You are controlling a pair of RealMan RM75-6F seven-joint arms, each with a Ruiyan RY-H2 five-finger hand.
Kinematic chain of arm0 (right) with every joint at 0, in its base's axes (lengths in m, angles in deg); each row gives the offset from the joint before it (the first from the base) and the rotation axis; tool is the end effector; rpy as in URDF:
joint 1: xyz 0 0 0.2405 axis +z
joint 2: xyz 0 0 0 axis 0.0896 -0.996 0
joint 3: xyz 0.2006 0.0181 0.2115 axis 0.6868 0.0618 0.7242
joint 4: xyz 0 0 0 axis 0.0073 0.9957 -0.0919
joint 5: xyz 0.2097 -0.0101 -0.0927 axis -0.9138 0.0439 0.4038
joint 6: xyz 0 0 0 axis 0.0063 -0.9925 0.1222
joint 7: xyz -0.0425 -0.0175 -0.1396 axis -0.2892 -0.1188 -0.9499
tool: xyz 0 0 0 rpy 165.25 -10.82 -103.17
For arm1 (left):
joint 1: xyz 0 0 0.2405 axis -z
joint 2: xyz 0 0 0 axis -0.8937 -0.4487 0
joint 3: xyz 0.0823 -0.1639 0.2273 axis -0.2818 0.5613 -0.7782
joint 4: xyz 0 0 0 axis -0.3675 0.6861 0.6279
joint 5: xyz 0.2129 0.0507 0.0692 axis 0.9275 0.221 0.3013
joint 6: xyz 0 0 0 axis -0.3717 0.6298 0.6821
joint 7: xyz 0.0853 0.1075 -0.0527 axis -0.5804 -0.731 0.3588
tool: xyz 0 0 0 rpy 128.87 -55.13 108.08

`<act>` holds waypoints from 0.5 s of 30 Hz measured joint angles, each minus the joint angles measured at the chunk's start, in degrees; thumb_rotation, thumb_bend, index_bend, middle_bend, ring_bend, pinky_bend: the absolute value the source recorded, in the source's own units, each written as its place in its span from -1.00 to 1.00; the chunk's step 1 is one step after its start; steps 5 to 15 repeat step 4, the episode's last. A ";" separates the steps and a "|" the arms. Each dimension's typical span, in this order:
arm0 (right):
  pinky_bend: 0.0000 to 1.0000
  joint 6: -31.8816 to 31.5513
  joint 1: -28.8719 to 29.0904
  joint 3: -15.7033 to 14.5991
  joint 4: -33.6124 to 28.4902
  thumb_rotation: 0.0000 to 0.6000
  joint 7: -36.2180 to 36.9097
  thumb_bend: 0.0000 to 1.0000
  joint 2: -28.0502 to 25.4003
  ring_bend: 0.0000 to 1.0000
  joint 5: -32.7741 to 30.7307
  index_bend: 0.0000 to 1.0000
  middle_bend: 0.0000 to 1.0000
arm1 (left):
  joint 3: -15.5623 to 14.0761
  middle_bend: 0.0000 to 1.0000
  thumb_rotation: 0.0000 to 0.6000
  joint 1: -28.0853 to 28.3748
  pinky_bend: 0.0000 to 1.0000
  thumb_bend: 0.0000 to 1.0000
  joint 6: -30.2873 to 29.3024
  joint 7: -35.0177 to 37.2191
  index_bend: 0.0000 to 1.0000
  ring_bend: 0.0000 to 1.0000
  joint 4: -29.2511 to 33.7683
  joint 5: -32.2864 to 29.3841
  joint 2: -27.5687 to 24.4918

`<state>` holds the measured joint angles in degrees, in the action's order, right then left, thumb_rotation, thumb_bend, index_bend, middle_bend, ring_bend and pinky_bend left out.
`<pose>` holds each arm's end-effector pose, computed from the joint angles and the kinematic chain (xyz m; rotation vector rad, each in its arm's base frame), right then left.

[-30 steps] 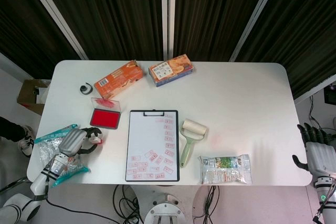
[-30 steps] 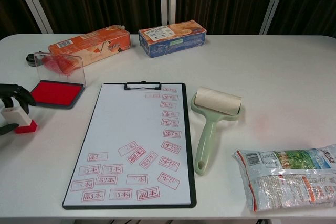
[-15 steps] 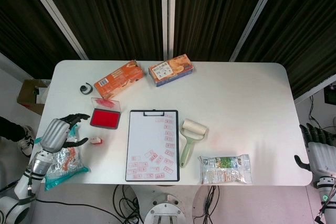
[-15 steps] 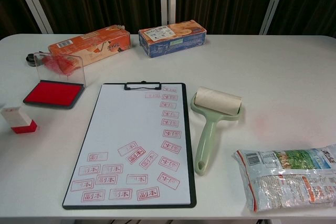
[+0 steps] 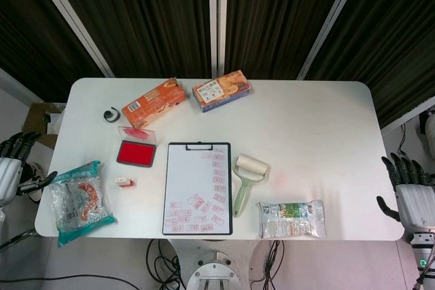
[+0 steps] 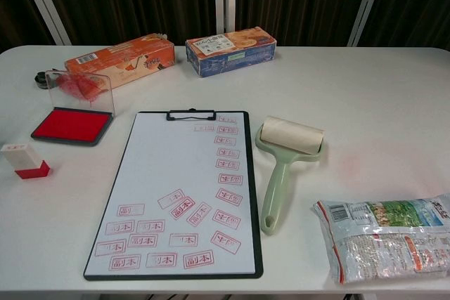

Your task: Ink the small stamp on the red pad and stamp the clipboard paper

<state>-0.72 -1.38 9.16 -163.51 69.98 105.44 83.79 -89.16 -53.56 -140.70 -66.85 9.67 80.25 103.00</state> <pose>-0.3596 -0.1760 0.1639 1.4407 -0.8480 0.7570 -0.3894 0.2141 0.1889 -1.4322 -0.7782 -0.8760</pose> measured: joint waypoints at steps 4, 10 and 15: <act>-1.00 -1.94 0.62 0.08 1.18 1.00 0.60 -0.55 1.27 -1.00 4.02 -1.00 -1.00 | -0.37 -0.75 -0.70 -0.84 -0.62 -0.73 0.58 -0.96 -0.77 -0.81 0.69 0.05 -0.30; -1.00 -1.94 0.62 0.08 1.18 1.00 0.60 -0.55 1.27 -1.00 4.02 -1.00 -1.00 | -0.37 -0.75 -0.70 -0.84 -0.62 -0.73 0.58 -0.96 -0.77 -0.81 0.69 0.05 -0.30; -1.00 -1.94 0.62 0.08 1.18 1.00 0.60 -0.55 1.27 -1.00 4.02 -1.00 -1.00 | -0.37 -0.75 -0.70 -0.84 -0.62 -0.73 0.58 -0.96 -0.77 -0.81 0.69 0.05 -0.30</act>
